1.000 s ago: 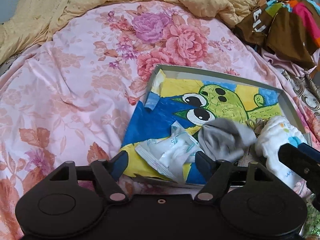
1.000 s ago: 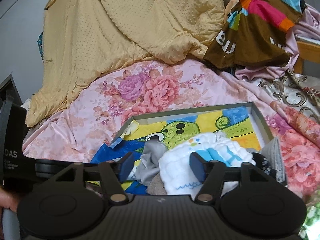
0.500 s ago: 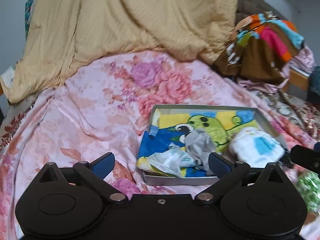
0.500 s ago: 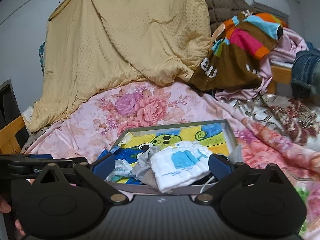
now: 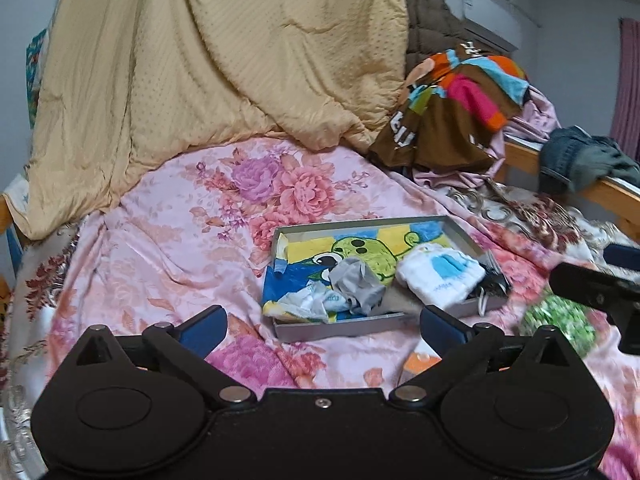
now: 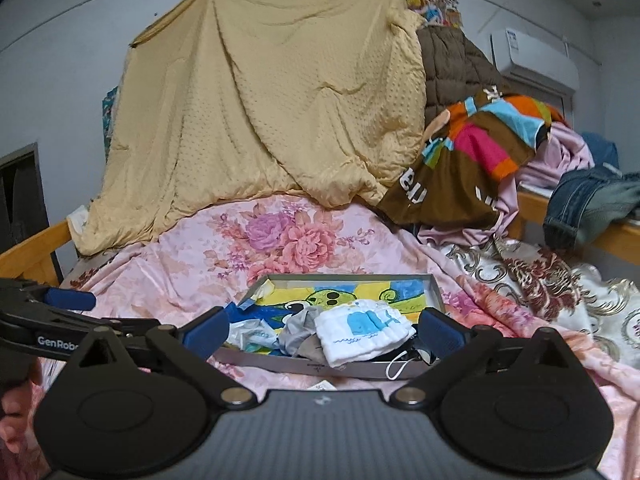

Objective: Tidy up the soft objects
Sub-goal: 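Withdraw both tools from the tray back over the bed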

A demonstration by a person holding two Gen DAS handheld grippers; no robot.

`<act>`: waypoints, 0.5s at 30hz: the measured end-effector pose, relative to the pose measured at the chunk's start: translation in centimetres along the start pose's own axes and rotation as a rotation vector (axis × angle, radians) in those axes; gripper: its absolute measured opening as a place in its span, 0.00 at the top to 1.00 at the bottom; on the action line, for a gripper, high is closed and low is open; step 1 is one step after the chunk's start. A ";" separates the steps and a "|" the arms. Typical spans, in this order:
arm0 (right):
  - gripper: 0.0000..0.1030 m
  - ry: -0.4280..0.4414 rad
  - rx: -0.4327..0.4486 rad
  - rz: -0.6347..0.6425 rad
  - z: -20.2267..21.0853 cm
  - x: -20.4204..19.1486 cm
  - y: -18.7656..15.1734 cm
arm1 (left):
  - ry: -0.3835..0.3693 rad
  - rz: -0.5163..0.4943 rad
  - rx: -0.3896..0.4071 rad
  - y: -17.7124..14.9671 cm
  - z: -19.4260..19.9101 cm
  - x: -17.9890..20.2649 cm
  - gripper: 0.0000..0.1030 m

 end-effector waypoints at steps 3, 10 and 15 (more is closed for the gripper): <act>0.00 0.001 0.003 0.008 1.6 -1.0 -0.4 | -0.006 -0.008 -0.003 -0.6 1.8 -0.2 0.01; 0.00 0.032 -0.022 0.017 4.9 -2.7 -2.8 | -0.072 -0.047 -0.082 -2.5 5.4 -0.8 0.01; 0.00 0.059 -0.044 0.013 7.0 -3.2 -4.4 | -0.094 -0.097 -0.081 -3.9 7.5 -1.0 0.01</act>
Point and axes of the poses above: each gripper's, at about its wrist camera, not at the fingertips, and z roughly against the way its jaws point, x to its right, y to its top, the point moved 2 cm from there along -z, roughly the way its jaws point, and after that the axes turned 6 degrees about z, right-handed, at the moved point
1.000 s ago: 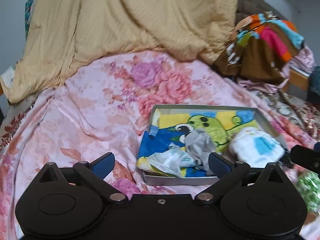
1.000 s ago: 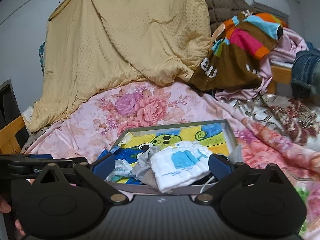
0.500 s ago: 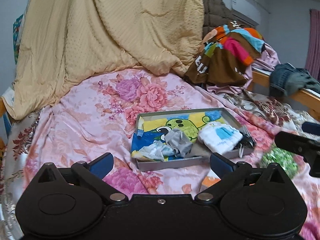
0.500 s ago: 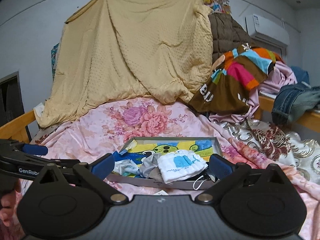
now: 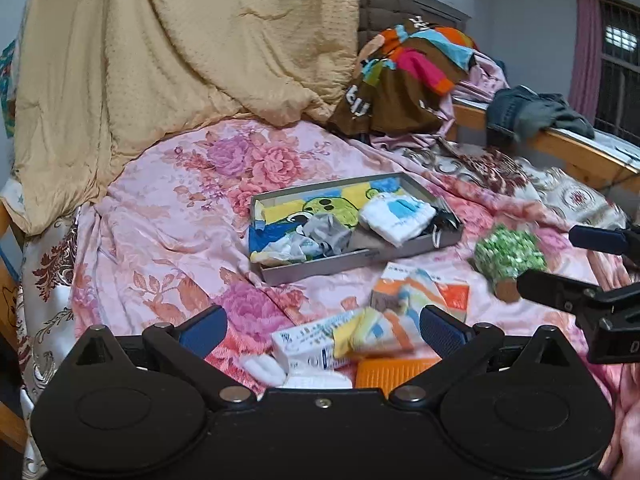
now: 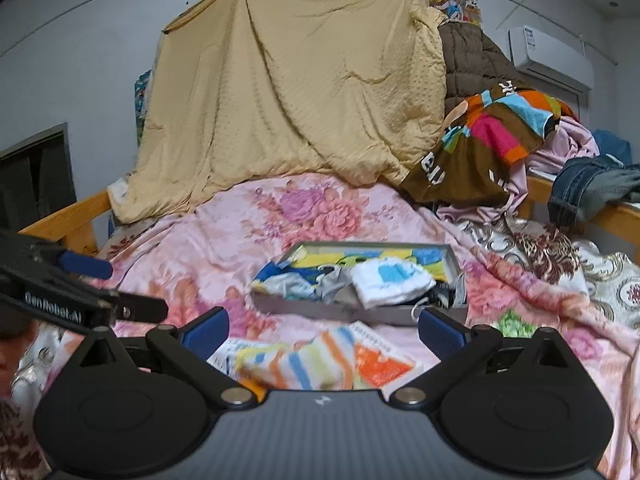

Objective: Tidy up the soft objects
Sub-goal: 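Withdraw both tools from the tray back over the bed, then move both tools toward the white foam piece and orange cup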

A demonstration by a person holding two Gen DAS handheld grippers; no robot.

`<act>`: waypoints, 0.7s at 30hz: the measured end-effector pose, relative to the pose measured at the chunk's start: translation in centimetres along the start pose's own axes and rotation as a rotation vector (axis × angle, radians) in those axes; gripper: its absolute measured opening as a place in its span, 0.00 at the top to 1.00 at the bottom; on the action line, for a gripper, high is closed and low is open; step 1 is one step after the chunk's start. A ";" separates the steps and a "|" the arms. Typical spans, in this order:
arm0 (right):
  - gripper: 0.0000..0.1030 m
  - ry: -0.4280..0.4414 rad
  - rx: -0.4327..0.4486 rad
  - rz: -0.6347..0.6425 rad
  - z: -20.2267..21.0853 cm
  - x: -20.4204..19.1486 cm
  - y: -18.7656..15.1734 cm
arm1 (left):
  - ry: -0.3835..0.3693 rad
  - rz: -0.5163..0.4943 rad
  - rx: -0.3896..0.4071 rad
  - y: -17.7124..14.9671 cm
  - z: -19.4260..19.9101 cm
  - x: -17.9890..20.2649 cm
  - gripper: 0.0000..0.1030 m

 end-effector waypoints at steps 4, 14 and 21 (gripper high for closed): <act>0.00 0.006 -0.034 -0.024 0.9 -0.4 -0.9 | -0.024 0.000 -0.022 -1.0 1.0 -0.5 0.01; 0.00 0.026 -0.119 -0.074 0.7 -2.0 -2.8 | -0.045 -0.003 -0.037 -4.2 1.2 -2.2 0.01; 0.00 0.026 -0.149 -0.157 1.2 -2.6 -4.4 | -0.073 0.019 -0.126 -5.6 -0.4 -2.1 0.01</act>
Point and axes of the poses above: each gripper's, at about its wrist camera, not at the fingertips, and z roughly against the way its jaws point, x to its right, y to its top, the point moved 2 cm from there along -z, roughly the way its jaws point, and after that the axes turned 6 degrees about z, right-handed, at the moved point
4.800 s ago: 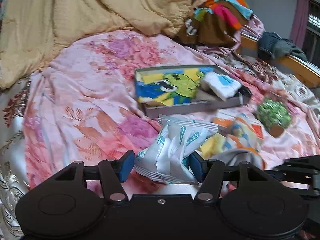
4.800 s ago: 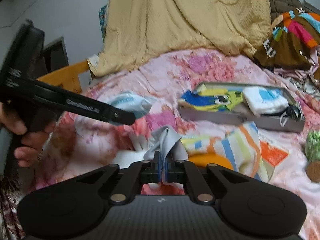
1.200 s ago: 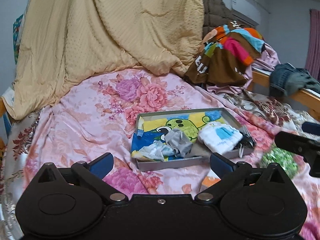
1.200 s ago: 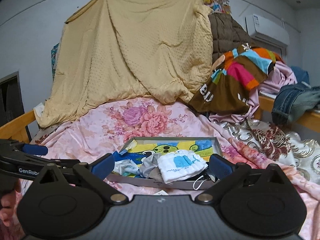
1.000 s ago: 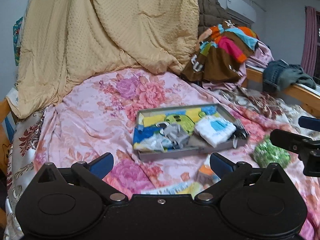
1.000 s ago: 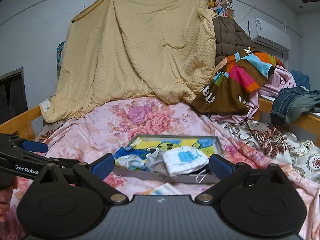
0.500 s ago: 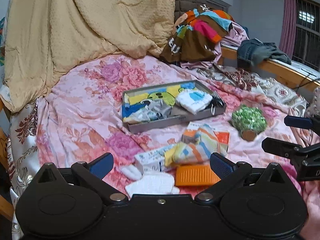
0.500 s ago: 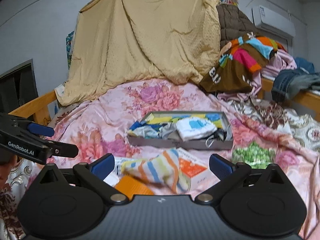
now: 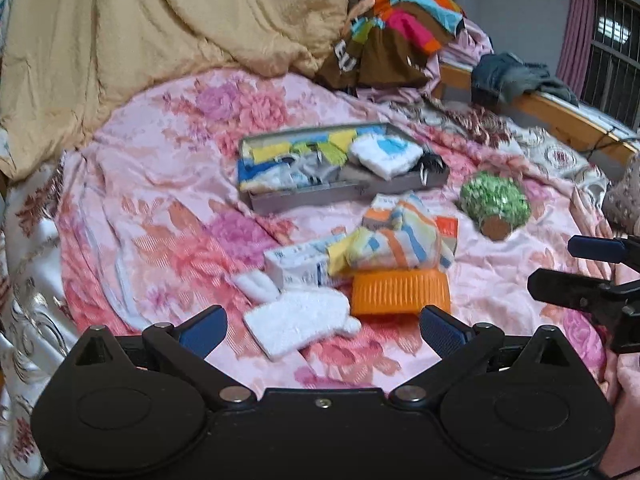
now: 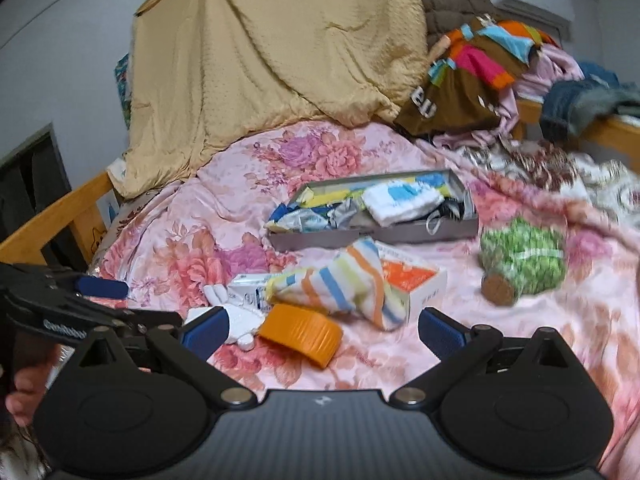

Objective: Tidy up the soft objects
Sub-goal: 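Move both tools toward the white foam piece and orange cup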

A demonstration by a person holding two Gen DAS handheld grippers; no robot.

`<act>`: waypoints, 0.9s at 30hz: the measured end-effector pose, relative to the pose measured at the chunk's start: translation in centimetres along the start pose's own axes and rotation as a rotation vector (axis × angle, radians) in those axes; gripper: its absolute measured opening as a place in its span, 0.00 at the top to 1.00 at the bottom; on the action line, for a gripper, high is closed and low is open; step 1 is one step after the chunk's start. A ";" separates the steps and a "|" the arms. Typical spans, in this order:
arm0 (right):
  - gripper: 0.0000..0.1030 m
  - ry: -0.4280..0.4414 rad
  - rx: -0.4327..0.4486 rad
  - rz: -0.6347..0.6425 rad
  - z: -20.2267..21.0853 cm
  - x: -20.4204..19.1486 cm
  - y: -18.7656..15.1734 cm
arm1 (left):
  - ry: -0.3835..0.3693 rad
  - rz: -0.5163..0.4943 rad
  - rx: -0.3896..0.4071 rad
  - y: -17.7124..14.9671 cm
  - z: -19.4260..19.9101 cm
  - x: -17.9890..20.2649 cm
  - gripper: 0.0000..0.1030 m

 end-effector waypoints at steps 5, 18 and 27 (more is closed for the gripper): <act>0.00 -0.015 -0.014 0.017 0.2 -0.2 -0.4 | -0.012 -0.025 -0.014 -0.6 -0.1 0.6 0.01; 0.00 0.002 -0.054 0.021 -0.4 -0.4 -0.9 | 0.033 0.041 -0.081 -1.0 -1.6 -0.7 0.01; 0.00 0.013 -0.077 0.027 -1.0 -0.8 -1.0 | 0.044 0.044 -0.088 -1.0 -1.9 -0.9 0.01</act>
Point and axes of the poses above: each gripper's, at about its wrist camera, not at the fingertips, and z roughly against the way its jaws point, x to its right, y to its top, the point moved 2 cm from there along -z, roughly the way its jaws point, and after that the axes turned 6 degrees about z, right-handed, at the moved point
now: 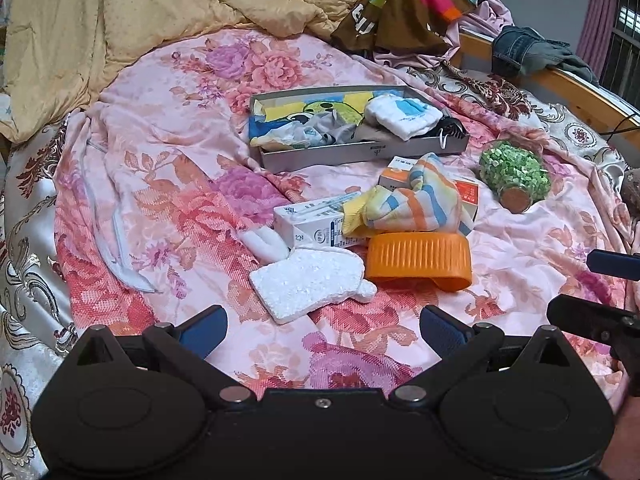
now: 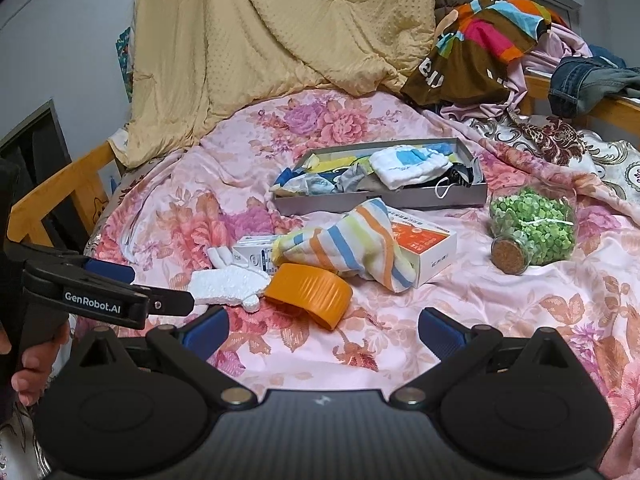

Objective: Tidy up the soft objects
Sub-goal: 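Move both tools toward the white foam piece and orange cup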

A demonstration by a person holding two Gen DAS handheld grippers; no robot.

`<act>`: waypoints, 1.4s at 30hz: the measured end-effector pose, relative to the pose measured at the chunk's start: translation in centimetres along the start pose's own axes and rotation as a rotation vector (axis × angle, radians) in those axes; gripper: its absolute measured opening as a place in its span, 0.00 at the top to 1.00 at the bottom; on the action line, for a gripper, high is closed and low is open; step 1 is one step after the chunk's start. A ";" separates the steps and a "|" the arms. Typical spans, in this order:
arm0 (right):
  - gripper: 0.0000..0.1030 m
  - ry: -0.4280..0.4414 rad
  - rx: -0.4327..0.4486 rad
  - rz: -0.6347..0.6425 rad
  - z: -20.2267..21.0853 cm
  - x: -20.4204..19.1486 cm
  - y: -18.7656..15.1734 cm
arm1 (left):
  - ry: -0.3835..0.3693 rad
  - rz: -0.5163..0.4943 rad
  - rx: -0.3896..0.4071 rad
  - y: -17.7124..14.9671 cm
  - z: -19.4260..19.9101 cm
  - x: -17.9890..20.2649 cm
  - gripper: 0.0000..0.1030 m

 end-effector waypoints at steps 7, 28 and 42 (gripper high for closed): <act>0.00 0.025 -0.021 -0.015 -0.7 0.1 0.2 | 0.007 0.008 -0.010 -0.1 -0.3 -0.4 0.01; 0.00 0.024 -0.082 0.016 -5.7 1.1 0.5 | 0.074 -0.013 0.012 0.7 -2.5 -2.4 0.01; 0.00 0.094 -0.051 -0.139 -6.5 4.1 -0.4 | -0.056 0.068 -0.025 1.4 -4.8 -3.4 0.01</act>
Point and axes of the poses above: each gripper's, at about its wrist camera, not at the fingertips, and z roughly against the way its jaws point, x to its right, y to its top, the point moved 2 cm from there along -z, roughly the way its jaws point, and after that the axes turned 6 degrees about z, right-handed, at the moved point
